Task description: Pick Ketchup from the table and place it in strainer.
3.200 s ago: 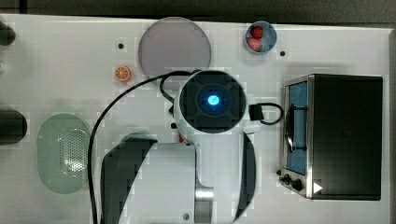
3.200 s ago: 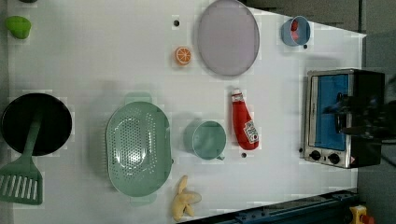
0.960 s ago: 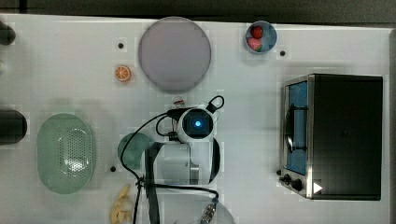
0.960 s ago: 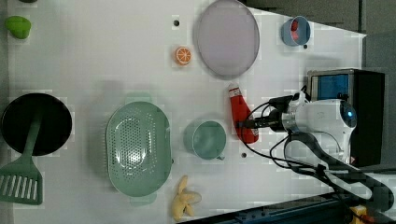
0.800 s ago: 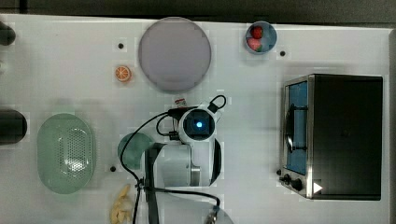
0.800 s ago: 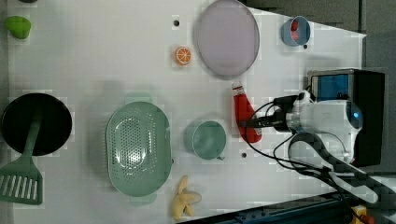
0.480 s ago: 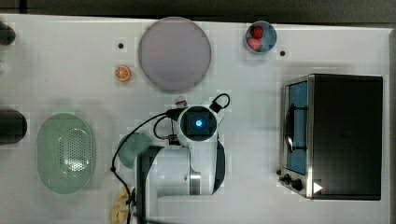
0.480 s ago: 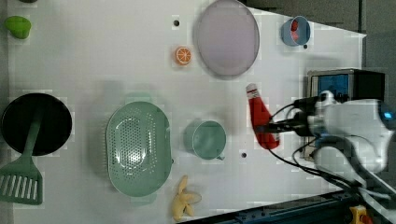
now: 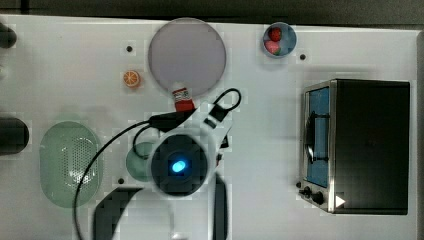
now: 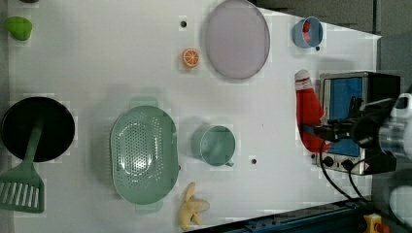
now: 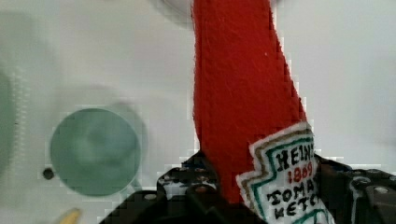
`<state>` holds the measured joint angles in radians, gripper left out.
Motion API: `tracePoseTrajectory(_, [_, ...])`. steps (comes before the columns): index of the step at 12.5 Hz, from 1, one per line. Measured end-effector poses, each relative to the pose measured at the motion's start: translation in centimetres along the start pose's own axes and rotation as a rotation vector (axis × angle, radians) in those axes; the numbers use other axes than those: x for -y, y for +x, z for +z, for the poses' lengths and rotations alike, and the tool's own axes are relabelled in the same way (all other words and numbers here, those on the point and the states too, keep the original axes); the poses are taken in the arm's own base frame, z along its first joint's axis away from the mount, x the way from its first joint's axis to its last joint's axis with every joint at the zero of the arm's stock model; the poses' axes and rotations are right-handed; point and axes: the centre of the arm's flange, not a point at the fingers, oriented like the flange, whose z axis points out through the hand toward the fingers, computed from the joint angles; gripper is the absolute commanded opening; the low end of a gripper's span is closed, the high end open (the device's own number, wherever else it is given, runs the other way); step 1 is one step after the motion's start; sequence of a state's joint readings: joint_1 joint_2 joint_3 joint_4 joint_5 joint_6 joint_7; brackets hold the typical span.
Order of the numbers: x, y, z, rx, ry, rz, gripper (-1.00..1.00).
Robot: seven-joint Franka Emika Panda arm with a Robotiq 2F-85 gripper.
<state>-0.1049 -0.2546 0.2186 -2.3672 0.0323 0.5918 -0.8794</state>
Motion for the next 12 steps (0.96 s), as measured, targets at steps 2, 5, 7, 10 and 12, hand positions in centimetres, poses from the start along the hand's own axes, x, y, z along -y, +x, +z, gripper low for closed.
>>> tracePoseTrajectory(2, [3.6,-0.2,-1.9,-0.022,-0.014,-0.018,0.24])
tracePoseTrajectory(5, [10.8,0.0,-0.6,0.003,0.005,0.023,0.24])
tracePoseTrajectory(7, [16.2,0.1,1.8,0.04,0.027,0.037,0.24])
tracePoseTrajectory(10, [23.1,-0.4,5.9,0.034,0.076,0.057,0.24])
tracePoseTrajectory(12, [26.1,-0.9,8.0,0.042,0.133,0.121,0.24])
